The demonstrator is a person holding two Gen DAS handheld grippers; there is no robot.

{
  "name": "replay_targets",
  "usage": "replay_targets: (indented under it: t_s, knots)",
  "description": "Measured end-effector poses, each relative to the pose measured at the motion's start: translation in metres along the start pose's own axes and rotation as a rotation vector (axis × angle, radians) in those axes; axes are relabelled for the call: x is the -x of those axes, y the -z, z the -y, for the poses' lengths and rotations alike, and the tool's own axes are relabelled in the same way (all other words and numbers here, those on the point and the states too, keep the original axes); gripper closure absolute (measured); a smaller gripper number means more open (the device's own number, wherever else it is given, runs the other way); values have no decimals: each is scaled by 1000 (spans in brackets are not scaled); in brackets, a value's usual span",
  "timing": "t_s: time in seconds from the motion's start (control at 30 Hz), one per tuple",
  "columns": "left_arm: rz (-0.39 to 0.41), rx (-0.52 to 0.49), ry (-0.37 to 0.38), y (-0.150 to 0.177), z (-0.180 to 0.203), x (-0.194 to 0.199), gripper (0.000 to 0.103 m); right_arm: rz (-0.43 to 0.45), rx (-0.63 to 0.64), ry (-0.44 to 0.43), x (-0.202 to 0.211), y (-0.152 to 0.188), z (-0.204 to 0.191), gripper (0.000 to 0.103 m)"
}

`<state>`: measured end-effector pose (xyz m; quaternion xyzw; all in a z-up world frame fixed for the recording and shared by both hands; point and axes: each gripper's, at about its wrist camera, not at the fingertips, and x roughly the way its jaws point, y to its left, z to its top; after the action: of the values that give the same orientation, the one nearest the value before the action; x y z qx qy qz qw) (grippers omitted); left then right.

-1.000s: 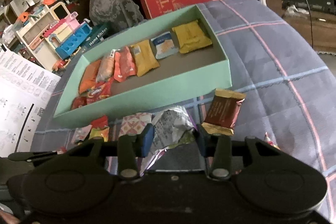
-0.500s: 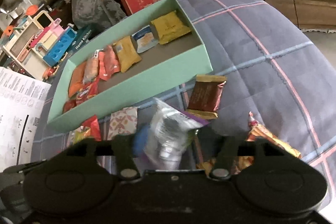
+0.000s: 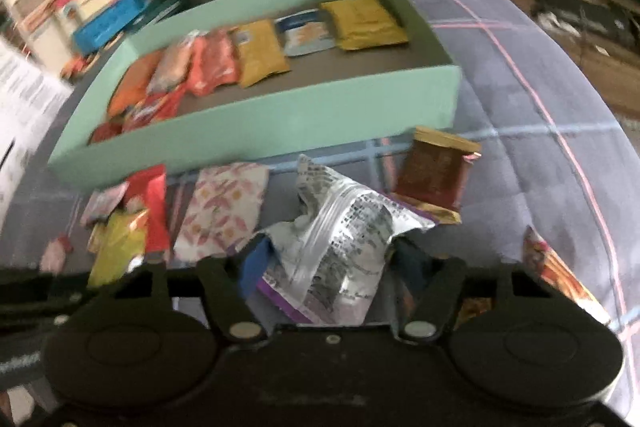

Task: Organize snacks
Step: 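Grasp yellow stick packet with left tool while right tool grasps clear zip bag, then carry both held packets over the mint-green box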

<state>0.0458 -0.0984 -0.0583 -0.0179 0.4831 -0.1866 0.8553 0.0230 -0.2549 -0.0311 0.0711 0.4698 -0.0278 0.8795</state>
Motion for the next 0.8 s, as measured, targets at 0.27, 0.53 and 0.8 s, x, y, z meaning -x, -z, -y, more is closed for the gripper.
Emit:
replay_targets:
  t_s: [0.27, 0.53, 0.8]
  knots:
    - [23, 11, 10, 0, -7, 8, 83, 10, 57, 2, 14, -5, -15, 47]
    - [46, -6, 17, -3, 2, 19, 83, 60, 20, -2, 40, -9, 2, 47]
    - [79, -28, 25, -27, 18, 28, 83, 133, -35, -29, 69, -23, 24, 47]
